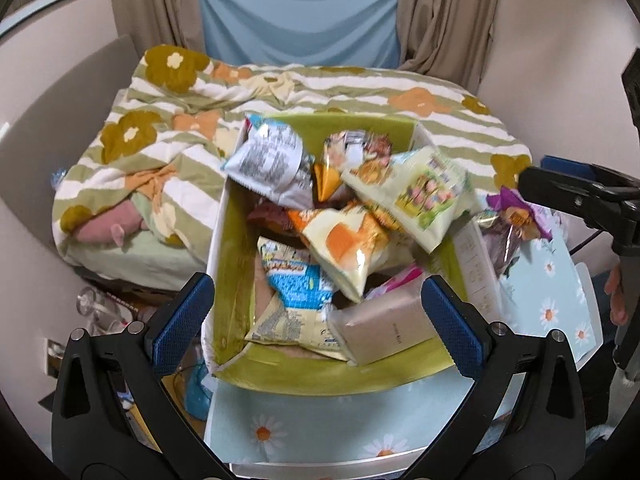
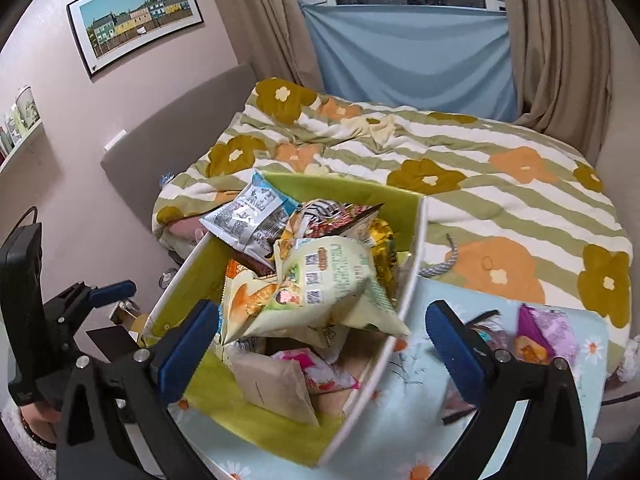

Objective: Organize snacks
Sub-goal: 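Move both grippers back to the last two packets on the table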

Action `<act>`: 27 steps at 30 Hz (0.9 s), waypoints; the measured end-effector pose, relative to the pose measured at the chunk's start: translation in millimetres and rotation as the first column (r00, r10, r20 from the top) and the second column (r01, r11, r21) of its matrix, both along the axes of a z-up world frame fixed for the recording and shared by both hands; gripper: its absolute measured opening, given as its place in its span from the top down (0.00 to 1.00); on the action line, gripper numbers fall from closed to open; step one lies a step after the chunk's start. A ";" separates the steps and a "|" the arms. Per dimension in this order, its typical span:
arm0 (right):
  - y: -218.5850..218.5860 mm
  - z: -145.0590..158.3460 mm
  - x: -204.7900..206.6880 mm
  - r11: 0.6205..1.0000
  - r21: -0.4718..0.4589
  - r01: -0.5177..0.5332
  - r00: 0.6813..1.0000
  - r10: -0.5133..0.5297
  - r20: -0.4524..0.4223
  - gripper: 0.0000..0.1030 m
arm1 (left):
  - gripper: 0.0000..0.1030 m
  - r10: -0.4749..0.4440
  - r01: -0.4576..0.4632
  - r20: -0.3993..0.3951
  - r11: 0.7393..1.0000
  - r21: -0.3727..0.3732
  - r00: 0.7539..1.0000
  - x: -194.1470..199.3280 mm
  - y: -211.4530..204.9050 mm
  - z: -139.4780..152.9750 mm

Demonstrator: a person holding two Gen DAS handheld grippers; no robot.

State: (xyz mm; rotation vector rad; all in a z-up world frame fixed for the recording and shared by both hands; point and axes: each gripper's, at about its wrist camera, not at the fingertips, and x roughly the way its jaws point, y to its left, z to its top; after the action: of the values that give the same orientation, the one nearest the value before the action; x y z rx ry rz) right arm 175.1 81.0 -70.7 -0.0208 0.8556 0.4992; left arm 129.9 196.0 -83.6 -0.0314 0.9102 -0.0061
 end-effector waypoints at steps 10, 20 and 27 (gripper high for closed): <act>-78.5 41.2 -17.1 0.994 -0.018 0.105 0.992 -0.103 0.079 0.00 | 0.00 -0.055 0.054 0.059 0.998 0.009 0.997 7.8 -65.0 29.2; -179.3 34.2 0.1 0.986 -0.040 0.159 0.986 -0.158 0.045 0.00 | 0.00 -0.080 0.080 0.032 0.997 -0.005 0.996 39.3 -173.5 21.7; -231.5 -0.1 28.3 0.993 -0.042 0.115 0.992 -0.117 -0.054 0.00 | 0.00 -0.039 0.039 -0.036 0.999 -0.004 0.999 71.7 -240.6 -13.4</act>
State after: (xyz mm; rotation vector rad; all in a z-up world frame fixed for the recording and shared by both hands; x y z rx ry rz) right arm 203.4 -150.6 -70.8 0.0075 0.9166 0.3756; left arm 201.6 -44.6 -97.0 -0.0171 0.9470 -0.0437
